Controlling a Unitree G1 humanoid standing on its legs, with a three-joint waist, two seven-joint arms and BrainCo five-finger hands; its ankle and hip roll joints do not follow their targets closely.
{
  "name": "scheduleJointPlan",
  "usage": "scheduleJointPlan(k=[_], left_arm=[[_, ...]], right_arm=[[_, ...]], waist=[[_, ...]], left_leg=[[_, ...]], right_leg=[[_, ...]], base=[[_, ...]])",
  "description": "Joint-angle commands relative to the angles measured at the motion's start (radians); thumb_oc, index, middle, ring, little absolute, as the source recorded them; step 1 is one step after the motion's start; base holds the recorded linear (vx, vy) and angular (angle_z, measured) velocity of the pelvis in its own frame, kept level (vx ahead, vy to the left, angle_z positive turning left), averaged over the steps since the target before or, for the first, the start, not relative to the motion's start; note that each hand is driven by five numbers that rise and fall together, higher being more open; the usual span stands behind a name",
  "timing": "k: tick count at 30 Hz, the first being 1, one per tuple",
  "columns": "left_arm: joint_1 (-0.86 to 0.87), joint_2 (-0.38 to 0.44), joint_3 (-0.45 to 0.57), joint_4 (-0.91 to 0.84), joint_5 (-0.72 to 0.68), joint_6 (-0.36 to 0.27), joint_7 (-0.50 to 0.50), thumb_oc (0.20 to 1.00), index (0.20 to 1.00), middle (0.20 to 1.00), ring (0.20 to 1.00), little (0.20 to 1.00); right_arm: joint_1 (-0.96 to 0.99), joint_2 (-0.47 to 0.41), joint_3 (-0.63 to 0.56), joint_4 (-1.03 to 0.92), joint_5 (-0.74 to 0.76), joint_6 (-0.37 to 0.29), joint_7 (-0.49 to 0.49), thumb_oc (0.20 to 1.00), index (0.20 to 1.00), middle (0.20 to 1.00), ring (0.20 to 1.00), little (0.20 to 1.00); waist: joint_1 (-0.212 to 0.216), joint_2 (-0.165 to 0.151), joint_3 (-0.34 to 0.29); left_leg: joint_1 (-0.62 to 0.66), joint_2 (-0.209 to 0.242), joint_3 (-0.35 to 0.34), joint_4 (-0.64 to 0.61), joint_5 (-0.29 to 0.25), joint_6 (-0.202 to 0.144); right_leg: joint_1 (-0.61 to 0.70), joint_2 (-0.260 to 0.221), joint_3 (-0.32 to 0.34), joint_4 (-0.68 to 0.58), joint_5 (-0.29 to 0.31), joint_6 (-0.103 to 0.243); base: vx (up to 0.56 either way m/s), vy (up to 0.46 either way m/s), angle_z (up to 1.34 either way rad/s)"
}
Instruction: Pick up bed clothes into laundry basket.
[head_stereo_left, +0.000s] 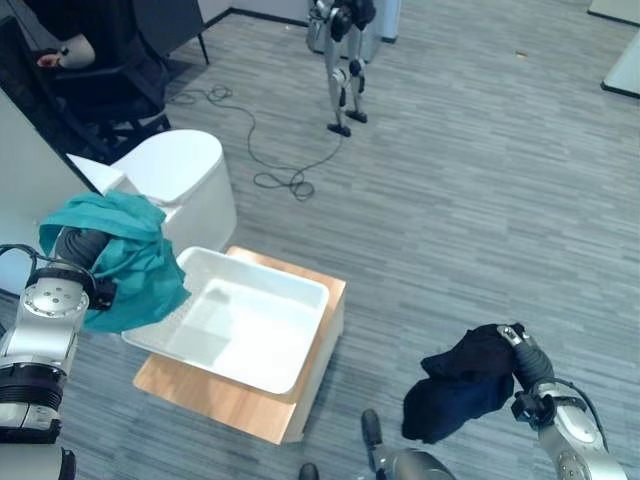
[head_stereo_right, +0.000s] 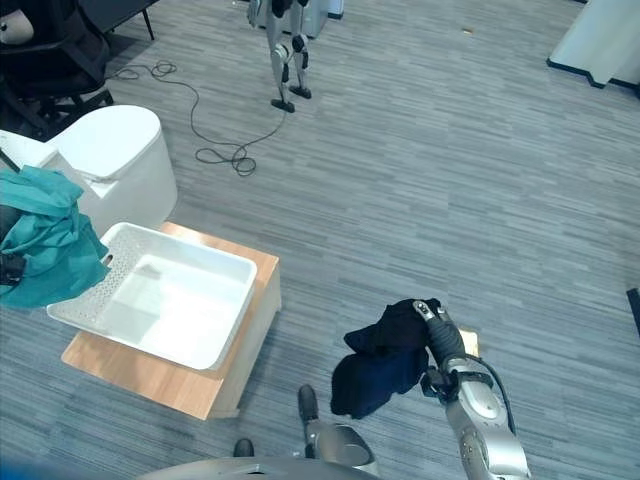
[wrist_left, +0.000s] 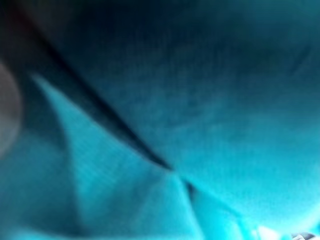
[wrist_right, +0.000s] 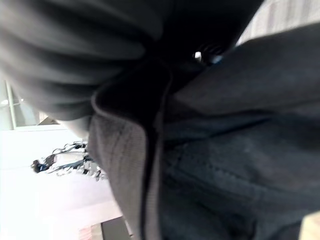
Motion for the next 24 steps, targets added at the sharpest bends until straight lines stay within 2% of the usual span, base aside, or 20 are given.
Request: scheduleJointPlan(k=[1,5,8,10,12,13,14,15,16,17,19,20,24], left_arm=[[-0.141,0.009,-0.015,0.049,-0.015,-0.032,-0.002,0.2,0.2,0.2,0.2,0.2],[-0.169,-0.057,-0.013,0.129,-0.054,-0.025,-0.003,0.2,0.2,0.2,0.2,0.2],[-0.193,-0.08,-0.039,0.174,-0.015,-0.016,-0.003,0.2,0.2,0.2,0.2,0.2],[-0.226,-0.095,-0.083,0.231,0.107,0.001,0.017,0.2,0.2,0.2,0.2,0.2],[-0.233,-0.106,-0.095,0.254,0.14,0.007,0.027,0.2,0.2,0.2,0.2,0.2],[-0.259,-0.136,-0.138,0.281,0.251,0.023,0.022,0.2,0.2,0.2,0.2,0.2],[-0.261,-0.137,-0.14,0.281,0.252,0.024,0.022,0.2,0.2,0.2,0.2,0.2],[-0.3,-0.155,-0.21,0.278,0.43,0.041,0.033,0.2,0.2,0.2,0.2,0.2],[-0.303,-0.154,-0.212,0.279,0.43,0.041,0.034,0.2,0.2,0.2,0.2,0.2],[-0.352,-0.18,-0.306,0.307,0.599,0.063,0.025,0.2,0.2,0.2,0.2,0.2],[-0.367,-0.204,-0.316,0.333,0.6,0.064,0.023,0.2,0.2,0.2,0.2,0.2],[-0.347,-0.218,-0.303,0.379,0.591,0.071,-0.01,0.2,0.2,0.2,0.2,0.2],[-0.349,-0.232,-0.321,0.391,0.668,0.073,-0.025,0.2,0.2,0.2,0.2,0.2]], right_arm=[[-0.07,-0.007,-0.036,-0.077,0.019,-0.058,0.02,0.2,0.2,0.2,0.2,0.2],[-0.078,-0.007,-0.017,-0.085,0.016,-0.054,0.019,0.2,0.2,0.2,0.2,0.2],[-0.079,-0.007,-0.004,-0.09,0.011,-0.045,0.023,0.2,0.2,0.2,0.2,0.2],[-0.078,-0.007,0.011,-0.093,0.013,-0.045,0.023,0.2,0.2,0.2,0.2,0.2],[-0.072,-0.004,0.014,-0.093,0.013,-0.044,0.025,0.2,0.2,0.2,0.2,0.2],[-0.062,-0.004,0.02,-0.093,0.008,-0.042,0.024,0.2,0.2,0.2,0.2,0.2],[-0.061,-0.003,0.019,-0.093,0.007,-0.042,0.024,0.2,0.2,0.2,0.2,0.2],[-0.056,-0.008,0.027,-0.095,0.0,-0.047,0.025,0.2,0.2,0.2,0.2,0.2],[-0.056,-0.006,0.026,-0.095,0.0,-0.047,0.025,0.2,0.2,0.2,0.2,0.2],[-0.063,-0.018,0.035,-0.106,-0.005,-0.06,0.017,0.2,0.2,0.2,0.2,0.2],[-0.067,-0.021,0.037,-0.108,-0.003,-0.068,0.013,0.2,0.2,0.2,0.2,0.2],[-0.069,-0.024,0.032,-0.114,-0.001,-0.07,0.006,0.2,0.2,0.2,0.2,0.2],[-0.022,-0.024,0.027,-0.143,0.0,-0.066,0.024,0.2,0.2,0.2,0.2,0.2]], waist=[[-0.029,0.055,0.039],[-0.047,0.05,0.053],[-0.055,0.048,0.056],[-0.065,0.05,0.059],[-0.066,0.051,0.059],[-0.071,0.053,0.059],[-0.069,0.054,0.059],[-0.077,0.058,0.058],[-0.076,0.057,0.057],[-0.087,0.062,0.055],[-0.089,0.063,0.056],[-0.091,0.063,0.057],[-0.097,0.067,0.058]], left_leg=[[-0.074,0.035,0.041,0.003,0.078,-0.007],[-0.09,0.035,0.058,0.003,0.078,-0.006],[-0.095,0.035,0.072,0.003,0.076,-0.006],[-0.094,0.034,0.085,0.003,0.072,-0.005],[-0.092,0.033,0.089,0.003,0.071,-0.005],[-0.09,0.031,0.092,0.003,0.068,-0.006],[-0.089,0.031,0.093,0.003,0.068,-0.006],[-0.082,0.029,0.091,0.003,0.06,-0.005],[-0.086,0.029,0.092,0.003,0.064,-0.006],[-0.086,0.026,0.092,0.003,0.063,-0.005],[-0.088,0.024,0.09,0.003,0.063,-0.005],[-0.088,0.022,0.089,0.003,0.063,-0.003],[-0.079,0.018,0.091,0.003,0.055,0.001]], right_leg=[[0.052,-0.045,-0.016,0.012,-0.107,0.117],[0.025,-0.044,0.002,0.012,-0.096,0.12],[0.013,-0.042,0.012,0.012,-0.09,0.124],[0.007,-0.043,0.02,0.012,-0.087,0.128],[0.008,-0.042,0.024,0.012,-0.088,0.129],[0.008,-0.043,0.029,0.012,-0.089,0.131],[0.008,-0.043,0.03,0.012,-0.089,0.131],[0.015,-0.045,0.029,0.012,-0.095,0.134],[0.011,-0.045,0.03,0.012,-0.091,0.134],[0.009,-0.046,0.033,0.012,-0.092,0.134],[0.007,-0.047,0.034,0.012,-0.092,0.133],[0.007,-0.048,0.036,0.012,-0.091,0.134],[0.013,-0.048,0.044,0.012,-0.094,0.133]], base=[[-0.01,0.034,-0.14],[-0.02,0.03,-0.18],[0.03,0.024,-0.17],[0.04,0.028,-0.18],[0.04,0.014,-0.1],[0.04,0.012,-0.12],[0.07,0.02,-0.11],[0.03,0.008,-0.04],[0.04,0.017,-0.01],[-0.01,0.006,-0.03],[0.0,0.0,0.0],[0.0,0.018,-0.07],[0.01,0.005,0.0]])
